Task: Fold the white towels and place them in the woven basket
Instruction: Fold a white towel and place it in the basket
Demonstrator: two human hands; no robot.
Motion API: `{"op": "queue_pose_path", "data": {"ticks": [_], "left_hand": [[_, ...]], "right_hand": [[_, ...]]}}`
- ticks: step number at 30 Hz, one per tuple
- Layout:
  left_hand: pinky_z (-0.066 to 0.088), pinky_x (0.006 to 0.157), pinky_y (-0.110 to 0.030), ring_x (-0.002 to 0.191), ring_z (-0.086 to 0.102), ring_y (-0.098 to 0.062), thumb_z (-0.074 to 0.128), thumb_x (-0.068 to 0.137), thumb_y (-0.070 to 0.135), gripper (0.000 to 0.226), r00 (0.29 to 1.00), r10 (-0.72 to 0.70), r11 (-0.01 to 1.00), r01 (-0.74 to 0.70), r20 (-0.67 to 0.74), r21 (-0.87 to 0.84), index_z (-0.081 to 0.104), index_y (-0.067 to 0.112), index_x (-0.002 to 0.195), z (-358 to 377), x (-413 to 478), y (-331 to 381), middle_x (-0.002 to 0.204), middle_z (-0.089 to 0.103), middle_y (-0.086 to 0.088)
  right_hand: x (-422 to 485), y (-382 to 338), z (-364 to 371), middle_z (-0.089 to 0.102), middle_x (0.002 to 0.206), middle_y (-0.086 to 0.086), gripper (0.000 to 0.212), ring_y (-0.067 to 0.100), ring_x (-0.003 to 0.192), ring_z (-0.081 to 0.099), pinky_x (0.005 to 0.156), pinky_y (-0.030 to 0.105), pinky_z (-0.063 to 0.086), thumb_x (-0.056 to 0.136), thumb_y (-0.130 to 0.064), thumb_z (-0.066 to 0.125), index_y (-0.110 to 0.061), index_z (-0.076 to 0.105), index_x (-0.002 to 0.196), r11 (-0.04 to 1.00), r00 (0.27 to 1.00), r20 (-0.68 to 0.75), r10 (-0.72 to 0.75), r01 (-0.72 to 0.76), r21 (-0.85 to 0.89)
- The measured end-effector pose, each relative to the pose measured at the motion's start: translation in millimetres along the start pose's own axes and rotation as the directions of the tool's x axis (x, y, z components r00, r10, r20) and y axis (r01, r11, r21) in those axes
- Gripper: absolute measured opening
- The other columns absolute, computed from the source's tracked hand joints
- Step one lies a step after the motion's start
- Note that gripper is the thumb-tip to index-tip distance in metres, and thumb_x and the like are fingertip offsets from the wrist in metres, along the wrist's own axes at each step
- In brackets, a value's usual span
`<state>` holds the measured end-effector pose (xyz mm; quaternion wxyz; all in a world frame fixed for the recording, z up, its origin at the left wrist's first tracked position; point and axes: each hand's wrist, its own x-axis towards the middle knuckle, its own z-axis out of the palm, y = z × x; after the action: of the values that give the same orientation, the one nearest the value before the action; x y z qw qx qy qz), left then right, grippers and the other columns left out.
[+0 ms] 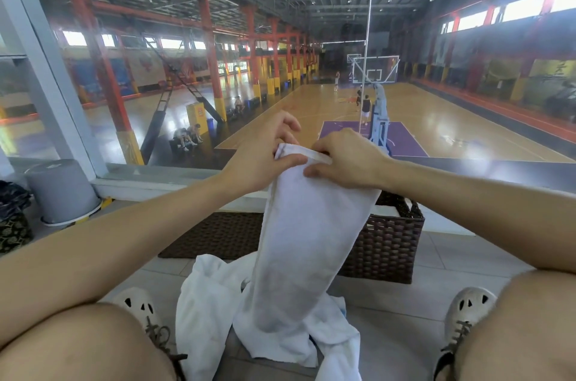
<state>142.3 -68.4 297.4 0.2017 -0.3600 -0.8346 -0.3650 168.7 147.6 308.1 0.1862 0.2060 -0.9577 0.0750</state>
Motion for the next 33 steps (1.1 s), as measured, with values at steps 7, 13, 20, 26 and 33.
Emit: {"op": "queue_pose_path", "data": {"ticks": [7,13,20,26,33], "left_hand": [[0.059,0.105,-0.048,0.112,0.075,-0.013,0.103,0.061,0.042,0.078,0.912,-0.308,0.930,0.348,0.271,-0.115,0.070,0.027,0.130,8.3,-22.5,-33.9,0.121,0.079,0.010],[0.058,0.106,-0.044,0.107,0.077,-0.013,0.100,0.073,0.023,0.052,0.859,-0.327,0.916,0.391,0.393,-0.093,0.077,0.023,0.120,33.7,-21.0,-46.4,0.114,0.082,0.010],[0.060,0.104,-0.044,0.105,0.078,-0.014,0.096,0.080,0.018,0.053,0.810,-0.232,0.887,0.404,0.538,-0.225,0.074,0.024,0.128,125.3,3.9,-48.9,0.120,0.080,0.007],[0.060,0.103,-0.045,0.112,0.075,-0.017,0.099,0.068,0.038,0.069,0.847,-0.166,0.859,0.375,0.505,-0.349,0.069,0.029,0.130,201.6,36.9,-24.2,0.125,0.077,0.010],[0.059,0.087,-0.032,0.100,0.071,-0.014,0.088,0.087,0.029,0.039,0.874,-0.229,0.915,0.344,0.429,-0.213,0.065,0.023,0.117,275.3,45.7,-38.4,0.114,0.075,0.007]], "right_hand": [[2.5,6.9,-31.6,0.048,0.072,-0.020,0.038,0.018,0.074,0.053,0.069,0.038,0.041,0.100,-0.038,0.070,-0.046,0.047,0.070,0.991,0.991,-0.005,-0.132,0.132,0.035],[0.7,17.6,-42.4,0.050,0.075,-0.018,0.038,0.015,0.076,0.053,0.069,0.035,0.040,0.101,-0.037,0.069,-0.044,0.046,0.072,0.994,0.994,0.029,-0.108,0.108,-0.010],[-27.8,75.0,-61.9,0.054,0.074,-0.005,0.033,0.030,0.079,0.052,0.073,0.043,0.042,0.100,-0.045,0.066,-0.027,0.053,0.076,0.988,0.999,0.008,0.033,-0.031,-0.150],[-49.6,109.3,-102.5,0.054,0.075,-0.008,0.033,0.034,0.083,0.054,0.073,0.039,0.032,0.101,-0.035,0.068,-0.032,0.048,0.075,0.962,0.984,-0.010,0.180,-0.178,-0.207],[-72.3,149.9,-123.1,0.068,0.101,0.022,0.011,0.041,0.108,0.062,0.080,0.035,0.032,0.102,-0.024,0.067,-0.021,0.063,0.092,0.923,0.955,-0.098,0.280,-0.296,-0.248]]}}
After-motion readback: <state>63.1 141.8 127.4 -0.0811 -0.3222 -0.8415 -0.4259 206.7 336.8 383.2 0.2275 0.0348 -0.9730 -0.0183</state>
